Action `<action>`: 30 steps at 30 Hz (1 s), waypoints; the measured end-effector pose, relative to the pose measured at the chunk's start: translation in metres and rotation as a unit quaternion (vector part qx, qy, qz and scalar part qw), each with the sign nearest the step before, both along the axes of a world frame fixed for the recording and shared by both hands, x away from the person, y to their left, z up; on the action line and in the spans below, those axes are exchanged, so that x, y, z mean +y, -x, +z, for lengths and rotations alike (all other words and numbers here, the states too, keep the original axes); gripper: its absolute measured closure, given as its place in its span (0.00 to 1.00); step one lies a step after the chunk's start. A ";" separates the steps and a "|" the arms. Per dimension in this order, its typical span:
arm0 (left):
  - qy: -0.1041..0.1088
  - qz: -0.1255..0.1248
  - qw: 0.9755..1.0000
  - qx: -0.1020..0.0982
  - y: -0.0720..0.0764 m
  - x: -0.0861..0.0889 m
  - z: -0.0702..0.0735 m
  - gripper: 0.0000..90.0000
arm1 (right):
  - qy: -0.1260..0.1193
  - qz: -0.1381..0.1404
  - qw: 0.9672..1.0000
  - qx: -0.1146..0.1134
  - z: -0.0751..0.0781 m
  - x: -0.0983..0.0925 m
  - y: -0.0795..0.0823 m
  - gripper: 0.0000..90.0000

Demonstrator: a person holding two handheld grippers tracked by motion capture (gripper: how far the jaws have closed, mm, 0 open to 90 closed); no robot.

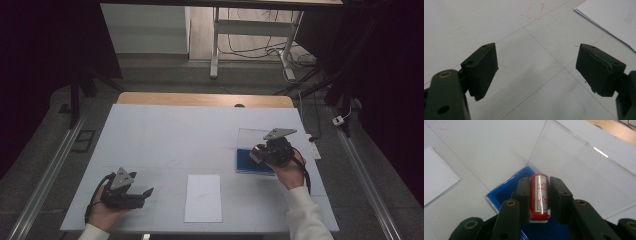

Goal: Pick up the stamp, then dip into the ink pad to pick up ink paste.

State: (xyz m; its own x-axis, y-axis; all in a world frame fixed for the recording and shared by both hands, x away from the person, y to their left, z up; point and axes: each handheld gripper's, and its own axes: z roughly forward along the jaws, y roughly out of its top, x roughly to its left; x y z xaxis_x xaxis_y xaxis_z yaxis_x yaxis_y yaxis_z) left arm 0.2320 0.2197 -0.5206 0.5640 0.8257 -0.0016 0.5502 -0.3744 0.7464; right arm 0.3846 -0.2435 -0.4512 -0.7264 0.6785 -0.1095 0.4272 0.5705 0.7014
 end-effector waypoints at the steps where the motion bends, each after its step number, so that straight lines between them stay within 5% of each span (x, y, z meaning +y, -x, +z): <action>1: 0.000 0.000 1.000 0.000 0.000 0.000 0.000 0.20 | 0.000 0.000 1.000 -0.002 0.002 0.000 0.001 0.78; 11: -0.002 0.001 1.000 -0.001 0.001 0.000 0.000 0.20 | -0.014 0.010 1.000 -0.023 0.020 -0.001 0.011 0.78; 30: -0.003 0.000 1.000 0.000 0.001 0.001 0.001 0.20 | -0.004 0.025 0.999 -0.022 0.021 0.003 0.013 0.78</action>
State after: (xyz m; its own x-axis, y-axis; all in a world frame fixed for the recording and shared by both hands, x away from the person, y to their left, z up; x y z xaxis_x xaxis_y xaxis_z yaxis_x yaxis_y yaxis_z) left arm 0.2312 0.2204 -0.5200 0.5640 0.8258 0.0031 0.5501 -0.3785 0.7444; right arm 0.3717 -0.2404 -0.4301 -0.7545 0.6417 -0.1375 0.3658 0.5851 0.7237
